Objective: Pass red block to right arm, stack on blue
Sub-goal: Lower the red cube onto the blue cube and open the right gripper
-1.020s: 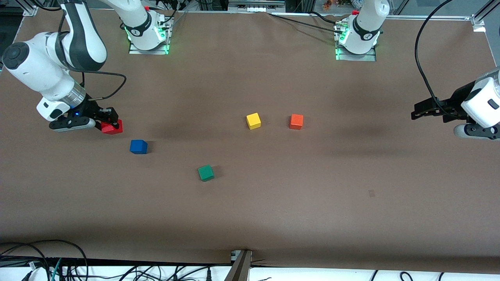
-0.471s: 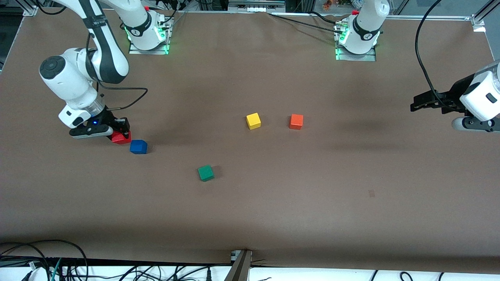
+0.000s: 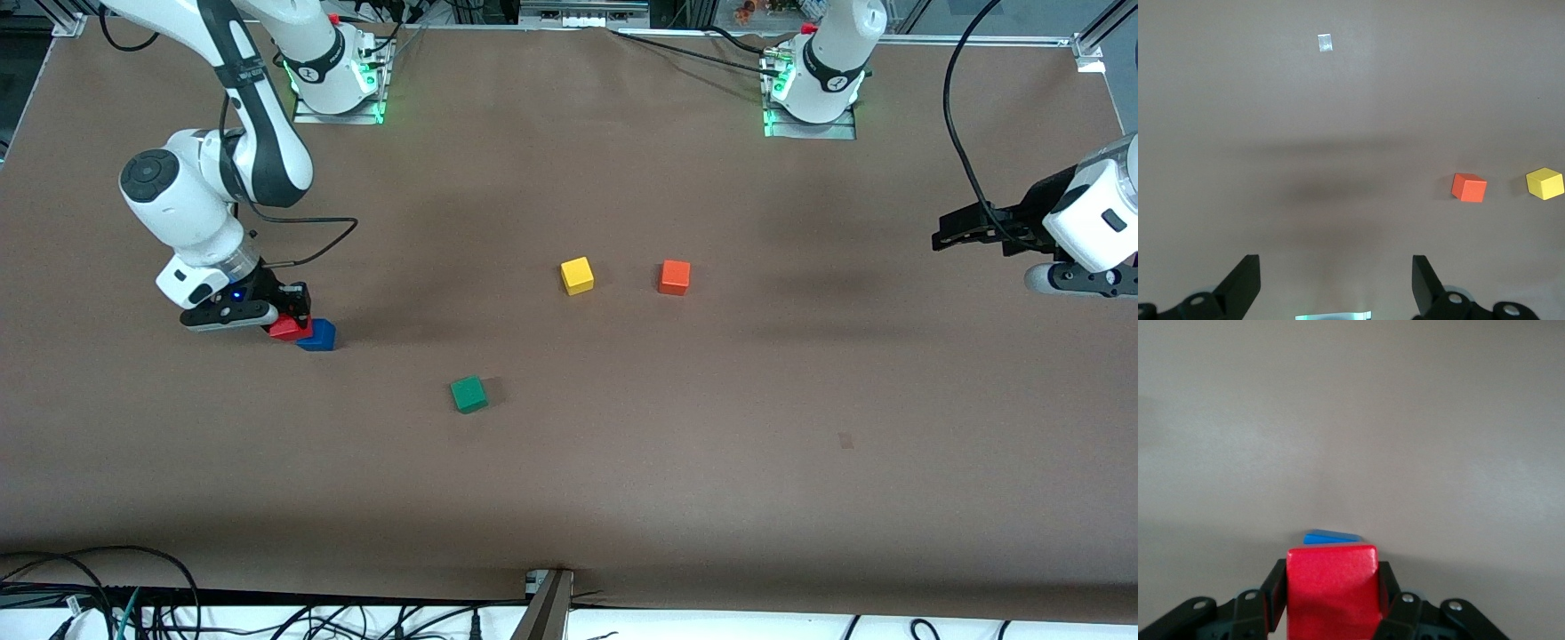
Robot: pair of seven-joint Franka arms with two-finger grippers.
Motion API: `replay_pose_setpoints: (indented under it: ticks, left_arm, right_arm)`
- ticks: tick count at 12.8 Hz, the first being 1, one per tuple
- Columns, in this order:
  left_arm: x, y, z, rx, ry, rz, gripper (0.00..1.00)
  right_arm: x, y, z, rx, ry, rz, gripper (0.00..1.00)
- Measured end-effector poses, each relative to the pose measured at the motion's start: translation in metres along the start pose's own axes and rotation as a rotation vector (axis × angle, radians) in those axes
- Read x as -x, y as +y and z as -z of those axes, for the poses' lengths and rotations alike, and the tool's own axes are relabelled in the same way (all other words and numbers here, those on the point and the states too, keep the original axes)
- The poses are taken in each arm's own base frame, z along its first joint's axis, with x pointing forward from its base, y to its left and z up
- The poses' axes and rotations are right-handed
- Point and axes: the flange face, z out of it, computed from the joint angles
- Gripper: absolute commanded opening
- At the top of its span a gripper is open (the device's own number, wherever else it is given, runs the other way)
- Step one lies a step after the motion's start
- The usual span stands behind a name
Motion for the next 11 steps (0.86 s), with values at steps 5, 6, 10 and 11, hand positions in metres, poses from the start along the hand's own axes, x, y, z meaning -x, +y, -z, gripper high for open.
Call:
replay_pose_setpoints:
  ticks: [5, 6, 10, 11]
  left_arm:
    - [0.0, -0.001, 0.0, -0.01, 0.004, 0.0, 1.0]
    - [0.0, -0.002, 0.0, -0.027, 0.004, 0.002, 1.0]
    - [-0.001, -0.004, 0.0, -0.037, 0.005, 0.003, 1.0]
    - [-0.001, -0.004, 0.0, -0.037, 0.005, 0.003, 1.0]
  right_arm:
    - [0.003, -0.012, -0.02, 0.013, -0.028, -0.019, 0.0]
    - [0.003, -0.011, -0.02, 0.013, -0.028, -0.021, 0.0]
    - [0.003, -0.009, -0.02, 0.015, -0.028, -0.024, 0.0]
    - [0.003, -0.008, -0.02, 0.015, -0.028, -0.025, 0.0]
